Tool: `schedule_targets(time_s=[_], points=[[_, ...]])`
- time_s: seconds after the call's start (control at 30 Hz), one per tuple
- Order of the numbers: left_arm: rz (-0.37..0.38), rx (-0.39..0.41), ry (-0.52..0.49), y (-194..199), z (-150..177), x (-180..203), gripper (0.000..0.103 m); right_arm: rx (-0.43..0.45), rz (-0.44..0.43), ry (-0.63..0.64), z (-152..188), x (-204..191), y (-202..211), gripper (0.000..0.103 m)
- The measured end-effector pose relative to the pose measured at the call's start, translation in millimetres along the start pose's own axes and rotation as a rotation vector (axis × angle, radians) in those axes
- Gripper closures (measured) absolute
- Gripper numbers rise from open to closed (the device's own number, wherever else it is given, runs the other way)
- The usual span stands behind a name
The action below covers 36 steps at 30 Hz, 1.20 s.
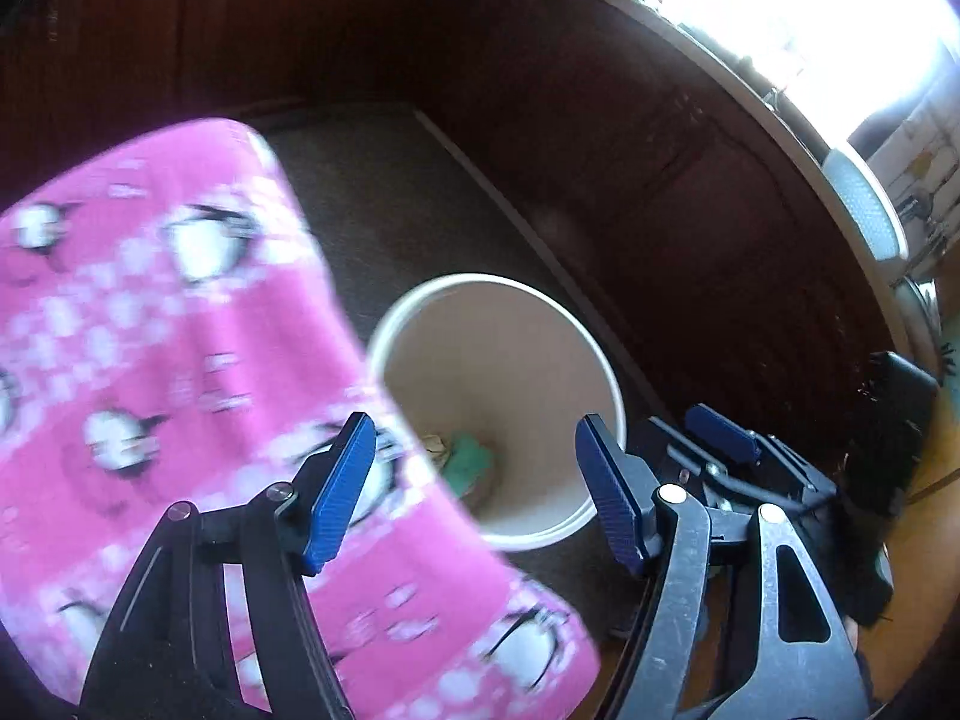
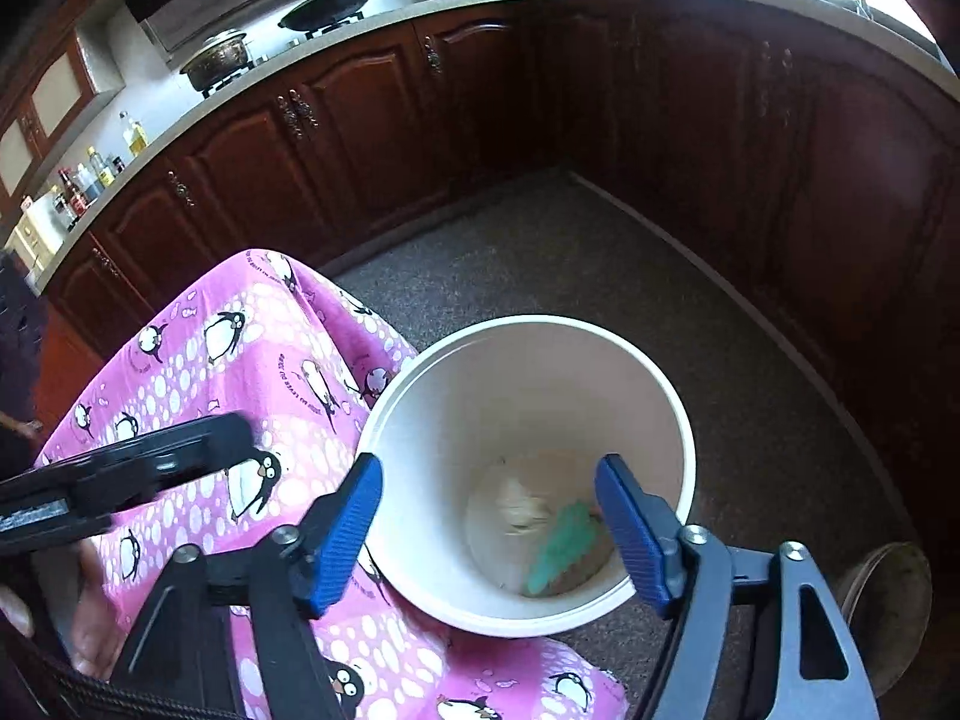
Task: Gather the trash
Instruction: 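Move both open tools back over the table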
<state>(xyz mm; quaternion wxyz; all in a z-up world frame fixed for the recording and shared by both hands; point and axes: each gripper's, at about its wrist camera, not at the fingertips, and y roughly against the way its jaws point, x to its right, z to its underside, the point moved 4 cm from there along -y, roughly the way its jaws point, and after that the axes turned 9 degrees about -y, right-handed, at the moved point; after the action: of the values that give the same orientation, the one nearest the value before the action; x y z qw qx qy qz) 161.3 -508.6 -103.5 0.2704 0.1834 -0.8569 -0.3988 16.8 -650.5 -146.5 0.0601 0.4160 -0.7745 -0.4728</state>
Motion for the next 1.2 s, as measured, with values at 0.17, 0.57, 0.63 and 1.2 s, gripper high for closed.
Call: schedule_targets(time_s=[0.17, 0.57, 0.63, 1.2], points=[[-0.158, 0.074, -0.023, 70, 28, -27, 0.035, 0.008, 0.06, 0.039, 11, -18, 5, 0.028], [-0.342, 0.149, -0.004, 200, 147, -108, 0.035, 0.097, 0.003, 0.102, 48, -120, 52, 0.016], [-0.353, 0.171, 0.035, 219, 163, -123, 0.035, 0.095, -0.005, 0.139, 61, -146, 57, 0.016], [-0.467, 0.188, 0.289, 296, 258, -223, 0.035, -0.169, -0.356, 0.606, 173, -384, 15, 0.016]])
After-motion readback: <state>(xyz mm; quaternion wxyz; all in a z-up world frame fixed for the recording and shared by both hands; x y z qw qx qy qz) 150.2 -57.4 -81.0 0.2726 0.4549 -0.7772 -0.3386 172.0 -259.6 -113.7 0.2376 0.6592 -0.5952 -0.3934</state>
